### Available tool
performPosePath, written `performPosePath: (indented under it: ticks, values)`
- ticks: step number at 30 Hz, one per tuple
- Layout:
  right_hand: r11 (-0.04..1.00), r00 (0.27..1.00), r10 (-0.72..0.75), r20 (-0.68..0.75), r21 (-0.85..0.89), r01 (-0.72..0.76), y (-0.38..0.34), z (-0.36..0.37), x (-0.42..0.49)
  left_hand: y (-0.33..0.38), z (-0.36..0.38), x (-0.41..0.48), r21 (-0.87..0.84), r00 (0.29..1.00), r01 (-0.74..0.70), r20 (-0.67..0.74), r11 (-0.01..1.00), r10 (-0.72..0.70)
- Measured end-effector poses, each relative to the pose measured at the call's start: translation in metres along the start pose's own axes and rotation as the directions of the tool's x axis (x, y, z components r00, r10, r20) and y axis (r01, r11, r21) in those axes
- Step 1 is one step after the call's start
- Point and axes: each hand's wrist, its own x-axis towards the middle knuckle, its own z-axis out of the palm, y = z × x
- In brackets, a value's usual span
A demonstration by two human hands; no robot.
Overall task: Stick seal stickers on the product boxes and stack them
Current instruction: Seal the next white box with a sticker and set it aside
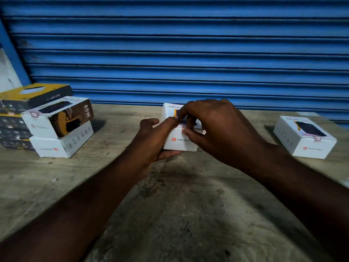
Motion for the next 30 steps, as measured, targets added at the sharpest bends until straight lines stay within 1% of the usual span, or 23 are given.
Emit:
performPosePath:
  ticks: [3, 7, 9, 11, 14, 16, 18, 19, 20, 21, 22, 23, 24, 25, 28, 30]
  values:
    - [1.000, 1.000, 0.014, -0.001, 0.026, -0.014, 0.000, -0.005, 0.000, 0.000, 0.000, 0.001, 0.010, 1.000, 0.014, -0.001, 1.000, -0.014]
    - [0.983, 0.996, 0.088, 0.014, 0.162, -0.089, 0.003, -0.005, 0.001, 0.000, 0.001, 0.000, 0.007, 1.000, 0.020, 0.002, 1.000, -0.020]
    - [0.973, 0.993, 0.119, -0.004, 0.200, -0.116, 0.004, -0.002, 0.000, 0.002, 0.001, -0.001, -0.006, 1.000, 0.021, 0.010, 1.000, -0.021]
    - [0.969, 0.990, 0.135, -0.035, 0.212, -0.124, 0.005, -0.002, 0.000, 0.003, 0.001, -0.002, -0.019, 1.000, 0.022, 0.016, 1.000, -0.021]
    - [0.976, 0.985, 0.152, -0.080, 0.170, -0.137, 0.010, -0.007, 0.002, 0.003, 0.000, -0.002, -0.007, 1.000, 0.016, 0.022, 1.000, -0.016]
    - [0.954, 0.977, 0.204, -0.054, 0.233, -0.186, 0.013, -0.007, 0.002, 0.003, 0.000, -0.003, 0.001, 1.000, 0.009, 0.025, 1.000, -0.009]
    - [0.888, 0.956, 0.294, 0.019, 0.364, -0.280, 0.015, -0.004, 0.003, 0.003, 0.000, -0.002, 0.004, 0.999, -0.001, 0.032, 1.000, 0.001]
    - [0.830, 0.937, 0.340, 0.080, 0.444, -0.339, 0.017, -0.002, 0.004, 0.003, 0.000, -0.002, 0.001, 0.999, -0.006, 0.037, 1.000, 0.006]
    - [0.750, 0.917, 0.371, 0.148, 0.535, -0.390, 0.019, -0.001, 0.004, 0.003, -0.001, -0.002, -0.008, 0.999, -0.011, 0.043, 1.000, 0.011]
    - [0.664, 0.901, 0.383, 0.203, 0.617, -0.421, 0.021, 0.001, 0.005, 0.003, -0.001, -0.002, -0.024, 0.999, -0.011, 0.051, 1.000, 0.012]
    - [0.604, 0.894, 0.386, 0.230, 0.669, -0.433, 0.024, 0.004, 0.004, 0.003, -0.002, -0.002, -0.040, 0.998, -0.010, 0.054, 0.999, 0.012]
    - [0.582, 0.893, 0.385, 0.234, 0.689, -0.432, 0.025, 0.006, 0.004, 0.003, -0.002, -0.002, -0.054, 0.998, -0.008, 0.055, 0.999, 0.011]
    - [0.590, 0.897, 0.380, 0.224, 0.688, -0.422, 0.026, 0.009, 0.003, 0.003, -0.003, -0.002, -0.063, 0.998, -0.008, 0.055, 0.998, 0.011]
    - [0.621, 0.907, 0.368, 0.206, 0.672, -0.404, 0.026, 0.012, 0.001, 0.002, -0.003, -0.002, -0.071, 0.998, -0.006, 0.054, 0.997, 0.010]
    - [0.734, 0.934, 0.336, 0.120, 0.588, -0.340, 0.021, 0.022, -0.003, 0.001, -0.002, -0.002, -0.090, 0.999, 0.001, 0.038, 0.996, 0.003]
    - [0.753, 0.938, 0.341, 0.062, 0.579, -0.312, 0.020, 0.026, -0.005, 0.002, 0.000, -0.002, -0.094, 1.000, -0.003, 0.028, 0.996, 0.005]
